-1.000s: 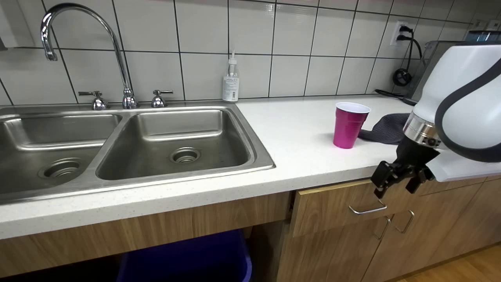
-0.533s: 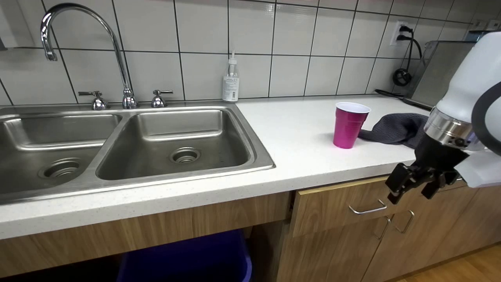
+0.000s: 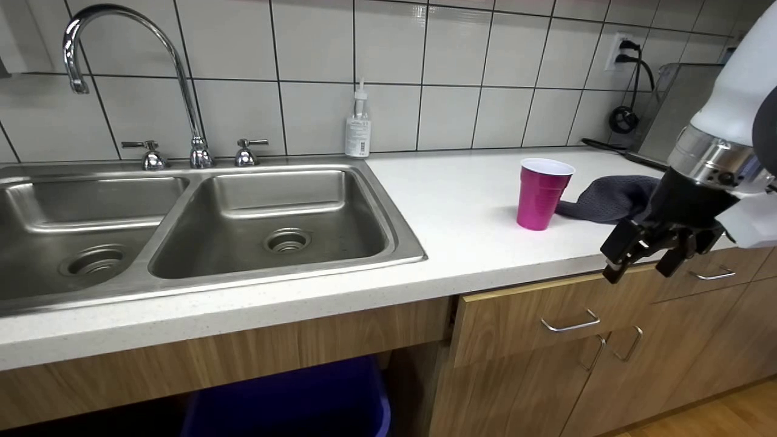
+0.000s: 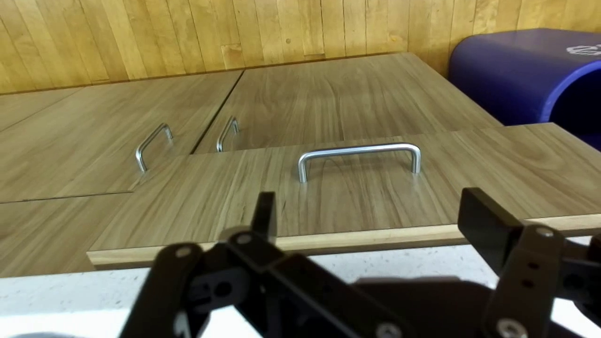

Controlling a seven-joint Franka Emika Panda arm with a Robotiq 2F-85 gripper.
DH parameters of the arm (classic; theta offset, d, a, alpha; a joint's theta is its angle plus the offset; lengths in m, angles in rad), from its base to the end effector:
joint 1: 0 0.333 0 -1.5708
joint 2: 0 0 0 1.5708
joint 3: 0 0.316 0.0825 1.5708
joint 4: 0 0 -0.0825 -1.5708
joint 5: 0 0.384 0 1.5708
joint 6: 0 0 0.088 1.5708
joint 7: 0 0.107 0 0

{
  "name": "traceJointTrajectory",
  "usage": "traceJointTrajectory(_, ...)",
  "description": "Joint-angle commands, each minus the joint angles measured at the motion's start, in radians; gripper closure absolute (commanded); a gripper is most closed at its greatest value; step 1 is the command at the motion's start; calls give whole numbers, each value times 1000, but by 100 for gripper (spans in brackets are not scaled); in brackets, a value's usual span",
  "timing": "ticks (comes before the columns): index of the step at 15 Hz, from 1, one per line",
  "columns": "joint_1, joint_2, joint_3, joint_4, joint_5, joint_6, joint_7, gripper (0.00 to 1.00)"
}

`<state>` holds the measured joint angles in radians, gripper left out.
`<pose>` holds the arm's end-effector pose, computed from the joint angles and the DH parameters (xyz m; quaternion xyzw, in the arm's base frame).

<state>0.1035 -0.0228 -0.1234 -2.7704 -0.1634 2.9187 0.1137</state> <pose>0.4031 0.0024 0.2371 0.9960 0.0112 0.0862 0.0194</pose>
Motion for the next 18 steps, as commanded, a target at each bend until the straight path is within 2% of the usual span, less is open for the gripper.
traceJointTrajectory(1,-47,-116,54,-18,18,-106,-28,0)
traceJointTrajectory(8,-44,-243,72,-11,93,-279,-99,0)
traceJointTrajectory(13,-51,-291,71,-8,102,-382,-118,0)
traceJointTrajectory(14,-53,-297,71,-7,101,-395,-120,0)
traceJointTrajectory(15,-54,-253,81,0,98,-344,-94,0)
traceJointTrajectory(18,-55,-263,80,0,98,-361,-98,0)
